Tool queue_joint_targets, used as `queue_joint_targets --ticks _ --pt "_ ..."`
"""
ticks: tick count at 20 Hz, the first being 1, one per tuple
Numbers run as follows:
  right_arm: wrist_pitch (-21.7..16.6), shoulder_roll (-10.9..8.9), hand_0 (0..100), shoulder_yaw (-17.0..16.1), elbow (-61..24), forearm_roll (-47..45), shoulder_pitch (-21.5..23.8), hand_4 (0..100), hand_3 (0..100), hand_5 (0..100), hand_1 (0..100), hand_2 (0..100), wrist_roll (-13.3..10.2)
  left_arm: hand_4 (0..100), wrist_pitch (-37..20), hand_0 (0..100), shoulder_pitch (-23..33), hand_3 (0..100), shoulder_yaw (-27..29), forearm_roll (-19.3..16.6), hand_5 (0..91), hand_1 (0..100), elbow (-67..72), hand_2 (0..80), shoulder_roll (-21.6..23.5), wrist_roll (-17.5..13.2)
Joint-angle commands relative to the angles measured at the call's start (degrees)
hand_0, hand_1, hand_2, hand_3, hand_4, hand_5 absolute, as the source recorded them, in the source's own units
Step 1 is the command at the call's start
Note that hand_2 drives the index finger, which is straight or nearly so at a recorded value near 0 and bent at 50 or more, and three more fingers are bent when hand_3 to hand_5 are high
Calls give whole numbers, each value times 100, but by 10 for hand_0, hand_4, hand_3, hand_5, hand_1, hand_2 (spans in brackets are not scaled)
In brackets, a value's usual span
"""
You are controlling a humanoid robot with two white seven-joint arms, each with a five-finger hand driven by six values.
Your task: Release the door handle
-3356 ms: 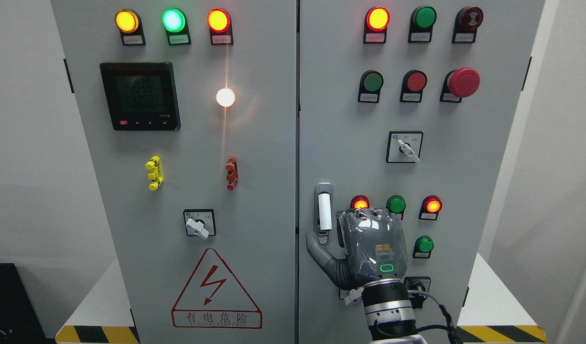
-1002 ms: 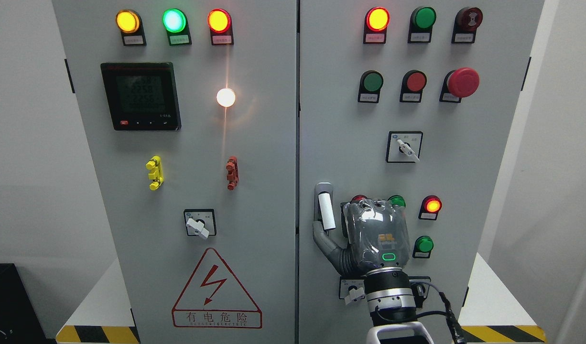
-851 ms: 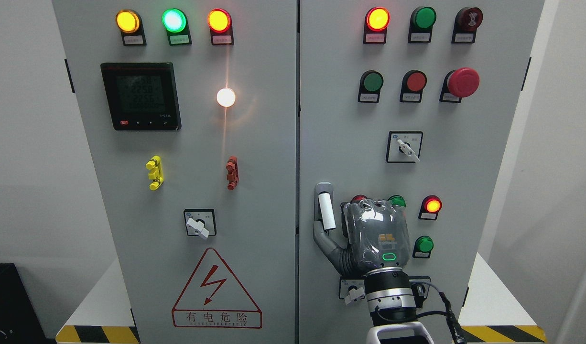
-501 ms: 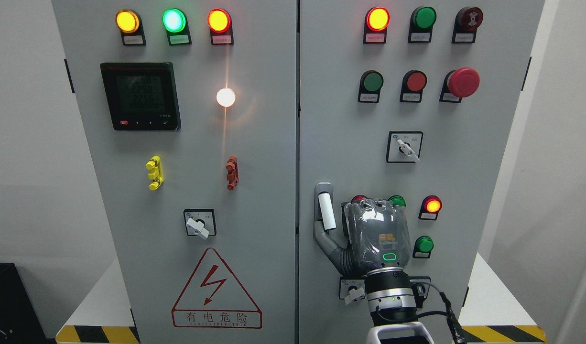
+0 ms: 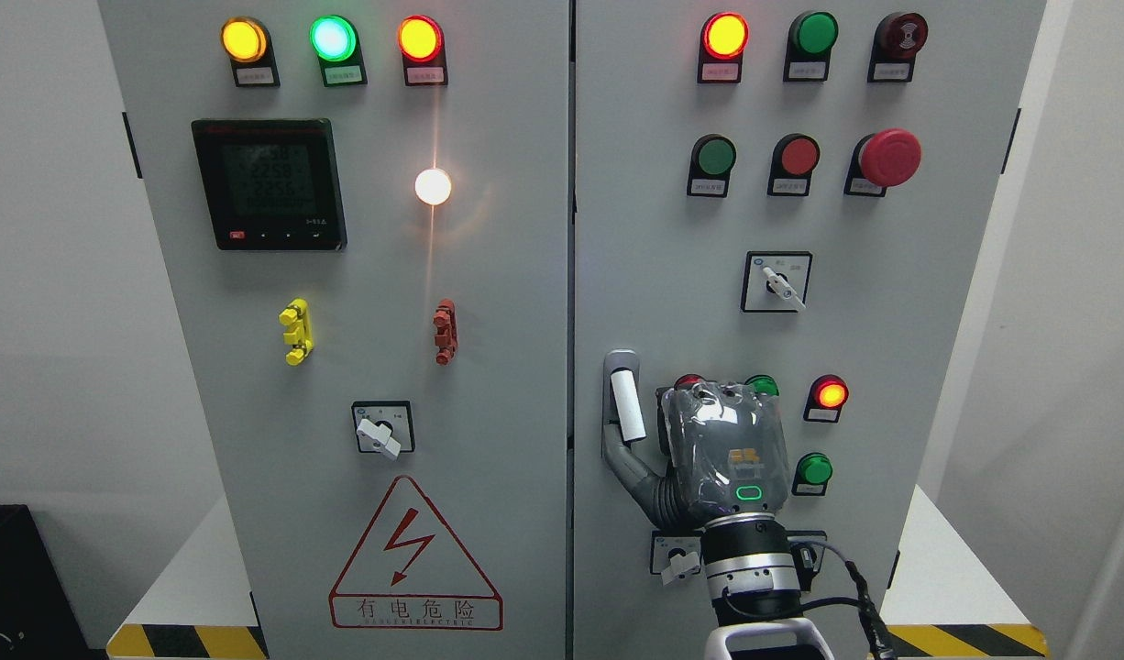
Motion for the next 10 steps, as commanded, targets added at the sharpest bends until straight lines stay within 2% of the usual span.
queue_joint_targets --ticks 1,10 --pt "2 -7 436 -20 -49 0 0 1000 1000 962 379 901 -11 0 -4 120 97 0 0 2 0 556 7 0 0 1" --pt "99 -7 451 -20 -76 0 9 1000 1000 964 368 897 -11 0 -4 120 97 0 0 2 0 556 -2 0 0 1"
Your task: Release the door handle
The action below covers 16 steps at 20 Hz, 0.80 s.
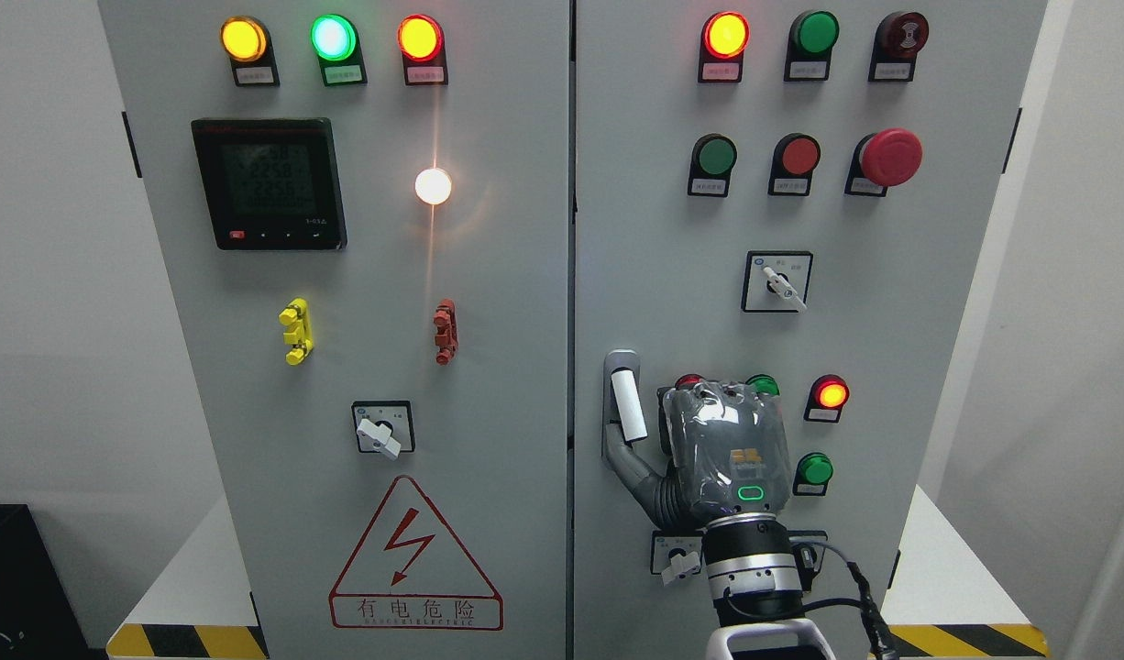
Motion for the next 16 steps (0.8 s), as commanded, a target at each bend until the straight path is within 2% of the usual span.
queue_joint_targets --ticks 1,16 --pt "22 -5 453 -10 -40 0 0 1000 1000 963 365 898 -6 0 -4 120 97 0 0 2 0 556 -2 0 0 1" --pt "22 -5 459 -10 -137 0 9 1000 1000 963 359 898 -6 0 -4 120 97 0 0 -7 0 556 -2 0 0 1"
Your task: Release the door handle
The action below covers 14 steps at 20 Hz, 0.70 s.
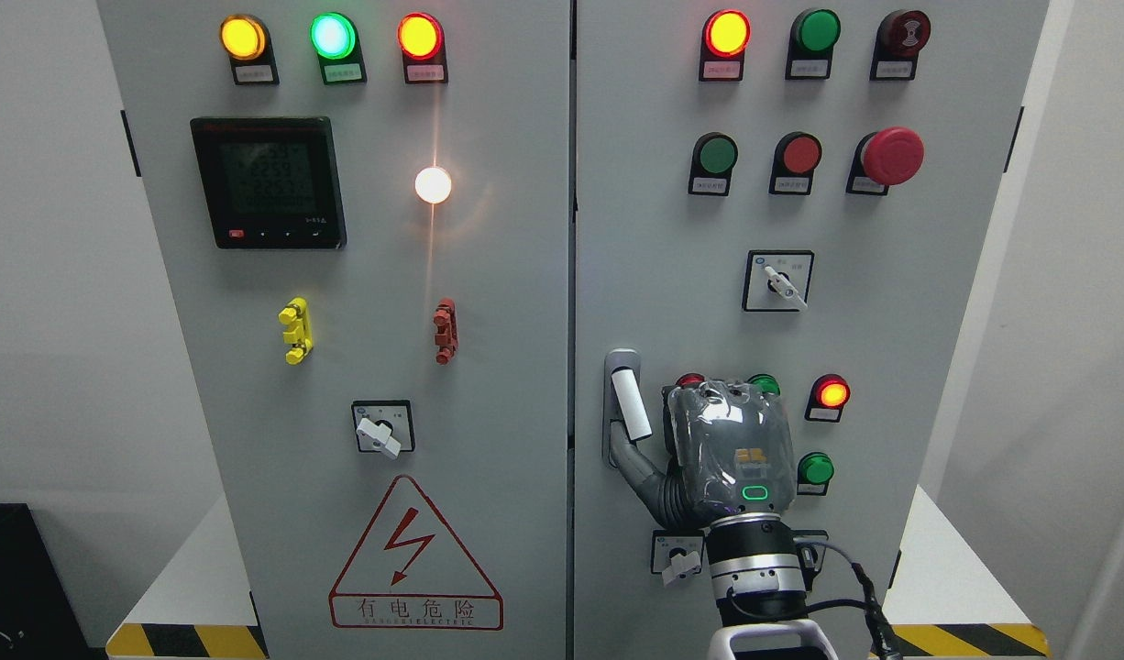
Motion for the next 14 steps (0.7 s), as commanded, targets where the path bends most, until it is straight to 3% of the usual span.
queue_joint_targets --ticks 1,14 --pt "5 -1 459 -7 -68 0 1 1000 1000 963 359 899 -6 0 -4 120 97 0 0 2 0 556 0 0 0 1" --pt "5 -10 457 2 -77 0 1 1000 1000 965 374 897 -15 0 -4 120 97 0 0 2 0 556 0 0 0 1"
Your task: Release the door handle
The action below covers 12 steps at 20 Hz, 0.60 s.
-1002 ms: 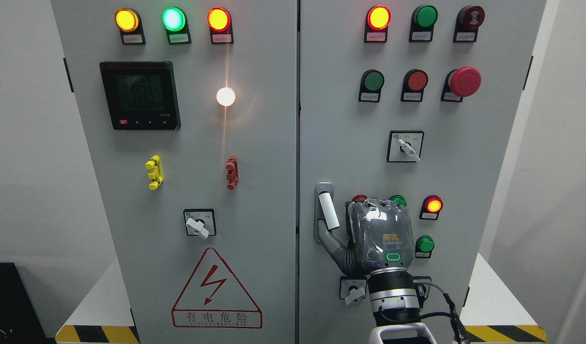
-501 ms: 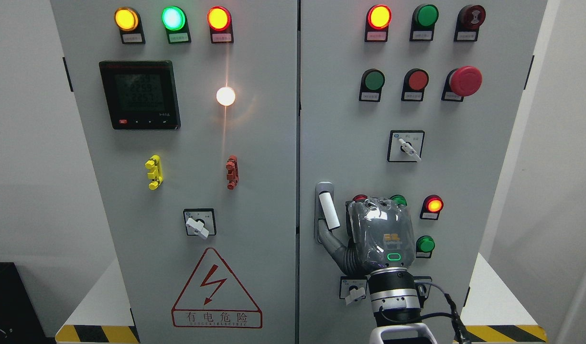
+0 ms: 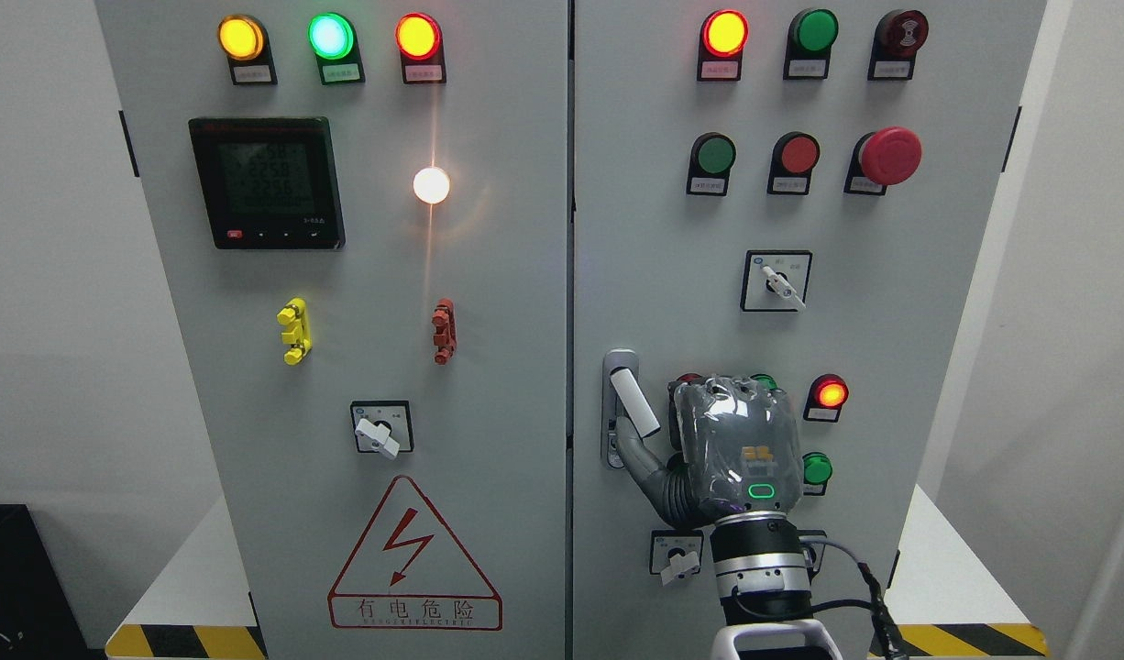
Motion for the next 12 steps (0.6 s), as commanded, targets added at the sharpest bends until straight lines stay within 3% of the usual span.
queue_joint_targets --ticks 1,12 --pt "-32 -4 457 9 -19 -1 1 1000 1000 965 376 898 20 0 -4 120 97 0 0 2 0 556 0 0 0 1" --pt "-32 -12 442 0 -19 17 -8 1000 1000 968 400 897 20 0 -4 120 97 0 0 -7 0 556 0 0 0 1"
